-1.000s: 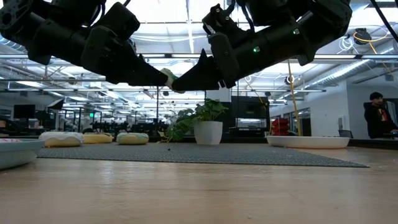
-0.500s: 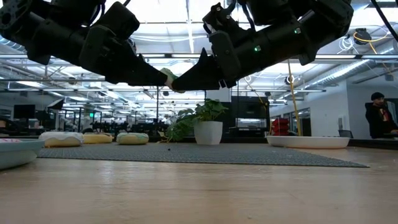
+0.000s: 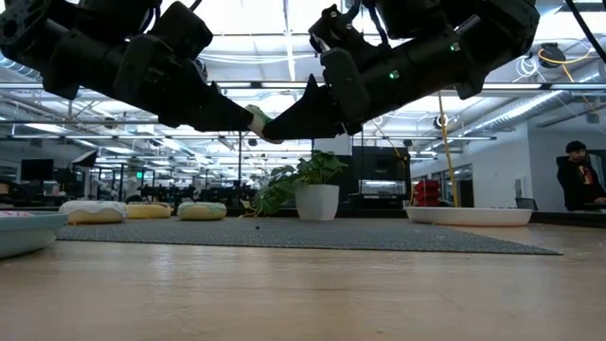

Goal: Pick & Place donuts
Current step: Put the green donut on the blue plate

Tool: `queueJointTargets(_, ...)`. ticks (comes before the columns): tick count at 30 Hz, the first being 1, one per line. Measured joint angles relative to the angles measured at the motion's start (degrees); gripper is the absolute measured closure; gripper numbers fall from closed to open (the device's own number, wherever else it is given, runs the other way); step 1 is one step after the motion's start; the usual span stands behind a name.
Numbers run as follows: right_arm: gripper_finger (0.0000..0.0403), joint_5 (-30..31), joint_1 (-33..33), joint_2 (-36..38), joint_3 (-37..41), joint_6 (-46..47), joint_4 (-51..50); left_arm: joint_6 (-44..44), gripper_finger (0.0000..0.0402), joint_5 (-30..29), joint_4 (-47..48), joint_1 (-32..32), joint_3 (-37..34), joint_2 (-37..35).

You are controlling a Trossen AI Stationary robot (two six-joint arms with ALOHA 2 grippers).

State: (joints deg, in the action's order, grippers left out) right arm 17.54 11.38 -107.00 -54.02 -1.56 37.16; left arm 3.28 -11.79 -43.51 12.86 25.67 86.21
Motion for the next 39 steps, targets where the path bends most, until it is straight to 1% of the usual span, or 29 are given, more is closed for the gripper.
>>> queueJointTargets(3,0.0326,0.0,0.0,0.0,0.0,0.0,0.0,0.0,0.0253,0.2,0.0,0.0,0.0,0.0)
queueJointTargets(12,0.0326,0.0,0.0,0.0,0.0,0.1,0.2,-0.2,0.0366,0.3,-0.1,0.0,0.0,0.0)
queueJointTargets(15,0.0325,0.1,0.0,0.0,0.0,1.9,0.2,-0.2,0.0388,0.3,-0.1,0.0,0.0,0.0)
queueJointTargets(18,0.0317,0.2,0.0,0.0,0.0,2.4,0.0,-0.2,0.0391,0.3,-0.1,0.0,0.0,0.0)
queueJointTargets(21,0.0288,0.2,0.0,0.0,0.0,2.4,-0.3,-0.1,0.0371,0.4,-0.1,0.0,0.0,0.0)
queueJointTargets(24,0.0241,0.2,0.2,0.0,0.0,1.9,-0.6,0.0,0.0356,0.5,-0.1,0.0,0.0,0.0)
queueJointTargets(26,0.0204,0.4,0.3,0.0,0.0,1.9,-0.5,0.8,0.036,0.5,-0.2,0.0,0.0,0.0)
queueJointTargets(29,0.0151,0.2,0.4,0.0,0.0,2.4,-0.6,2.0,0.0384,0.4,-0.1,0.0,0.0,0.0)
queueJointTargets(31,0.0123,-0.5,0.4,0.0,0.0,2.7,-1.0,2.5,0.0392,0.4,0.5,0.0,0.0,-0.4)
queueJointTargets(33,0.0102,-1.9,0.4,0.0,0.0,2.8,-1.8,2.5,0.0388,0.4,3.4,0.1,0.0,-2.1)
queueJointTargets(35,0.0089,-3.9,0.4,0.2,0.0,2.9,-3.7,2.3,0.0382,0.2,8.8,0.9,0.0,-5.4)
queueJointTargets(39,0.0079,-5.8,0.4,0.7,0.0,4.4,-5.3,1.2,0.0393,-0.1,21.1,4.3,0.0,-14.5)
